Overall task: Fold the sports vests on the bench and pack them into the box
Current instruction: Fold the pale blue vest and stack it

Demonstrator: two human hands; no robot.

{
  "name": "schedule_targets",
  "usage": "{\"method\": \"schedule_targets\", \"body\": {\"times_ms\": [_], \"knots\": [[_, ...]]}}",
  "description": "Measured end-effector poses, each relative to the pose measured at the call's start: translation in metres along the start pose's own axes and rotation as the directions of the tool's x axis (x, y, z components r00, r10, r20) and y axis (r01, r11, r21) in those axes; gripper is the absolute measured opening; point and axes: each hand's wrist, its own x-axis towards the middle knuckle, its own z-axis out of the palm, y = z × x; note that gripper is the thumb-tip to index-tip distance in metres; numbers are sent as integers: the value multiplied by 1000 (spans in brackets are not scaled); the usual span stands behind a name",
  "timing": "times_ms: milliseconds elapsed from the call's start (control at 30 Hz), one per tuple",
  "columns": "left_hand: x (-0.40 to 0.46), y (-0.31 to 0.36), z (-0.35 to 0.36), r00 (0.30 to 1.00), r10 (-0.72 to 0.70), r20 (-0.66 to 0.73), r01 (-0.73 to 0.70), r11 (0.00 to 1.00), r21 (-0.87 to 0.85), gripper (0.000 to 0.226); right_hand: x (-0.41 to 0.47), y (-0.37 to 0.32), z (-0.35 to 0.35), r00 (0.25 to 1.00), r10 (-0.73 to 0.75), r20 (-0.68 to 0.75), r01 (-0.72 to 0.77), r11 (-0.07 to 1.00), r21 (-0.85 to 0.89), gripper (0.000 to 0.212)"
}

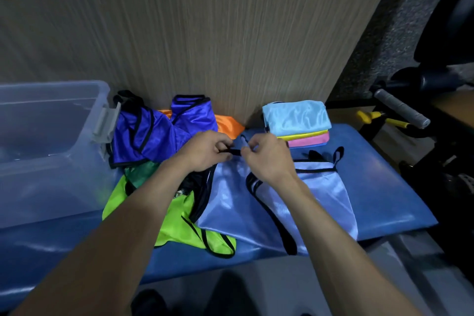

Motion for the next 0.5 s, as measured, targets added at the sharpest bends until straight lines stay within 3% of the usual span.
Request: {"method": "schedule_targets", "body": {"times_ms": [100,367,433,500], "knots": [[1,-6,1,998,-34,-54,31,998,-61,26,0,-3,15,993,78,88,-78,997,-6,27],[1,-9,3,995,-46,-85,37,994,-106,3,-3,-16,33,989,120,91,-130,985,113,28],[1,-10,0,998,-44,-49,37,991,-131,10,-3,-18,30,970,168,174,-206,952,229,30],[-1,-10,-2,999,-40,-5,38,984,-176,14,-3,-20,25,915,225,336,-353,849,393,30]]}}
